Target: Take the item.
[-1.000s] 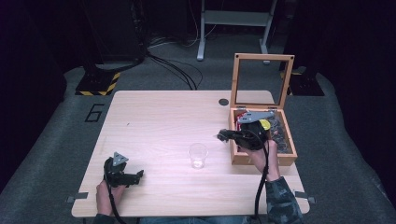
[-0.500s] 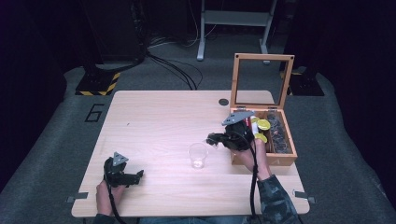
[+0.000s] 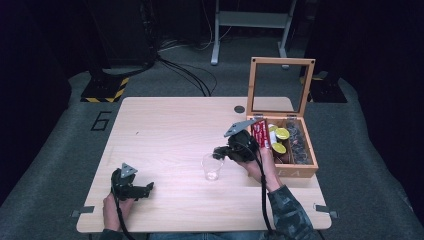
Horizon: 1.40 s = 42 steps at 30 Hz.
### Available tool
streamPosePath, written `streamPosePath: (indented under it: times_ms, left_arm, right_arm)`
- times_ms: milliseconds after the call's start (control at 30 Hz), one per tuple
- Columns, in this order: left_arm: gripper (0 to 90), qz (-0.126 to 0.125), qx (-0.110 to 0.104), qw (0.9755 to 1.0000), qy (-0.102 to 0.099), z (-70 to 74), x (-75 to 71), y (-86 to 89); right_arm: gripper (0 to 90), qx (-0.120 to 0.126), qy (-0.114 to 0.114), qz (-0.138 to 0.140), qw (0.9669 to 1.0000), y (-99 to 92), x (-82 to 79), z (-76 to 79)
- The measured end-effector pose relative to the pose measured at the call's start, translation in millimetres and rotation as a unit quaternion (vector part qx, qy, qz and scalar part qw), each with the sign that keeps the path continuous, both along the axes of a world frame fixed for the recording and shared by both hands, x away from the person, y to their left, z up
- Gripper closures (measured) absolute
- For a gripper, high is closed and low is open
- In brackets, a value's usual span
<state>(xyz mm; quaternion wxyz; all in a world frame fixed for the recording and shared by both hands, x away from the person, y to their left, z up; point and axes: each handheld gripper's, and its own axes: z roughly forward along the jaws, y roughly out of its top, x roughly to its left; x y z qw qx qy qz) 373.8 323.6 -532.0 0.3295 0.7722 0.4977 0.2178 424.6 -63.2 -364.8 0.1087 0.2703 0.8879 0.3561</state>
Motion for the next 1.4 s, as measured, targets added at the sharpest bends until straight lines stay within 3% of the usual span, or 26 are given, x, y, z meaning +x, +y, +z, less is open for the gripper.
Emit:
streamPosePath:
  times_ms: [533,867,1267,1400]
  left_arm:
    - [0.1,-0.004,0.005,1.0,0.003,0.5,0.0,0.7]
    - [0.1,-0.004,0.004,1.0,0.002,0.5,0.0,0.7]
    - [0.1,0.0,0.0,1.0,0.0,0.0,0.0,0.0]
    - [0.1,0.0,0.001,1.0,0.0,0.1,0.0,0.1]
  right_arm:
    - [90.0,-0.037,0.026,0.011,0.9989,24.0,8.1,-26.5]
    - [89.7,-0.042,0.026,0.011,0.9987,31.5,11.4,-41.8]
    - [33.2,0.0,0.013,-0.011,0.9999,16.3,4.6,-39.6]
    - [21.1,0.014,0.003,-0.022,0.9997,7.5,-3.3,-39.8]
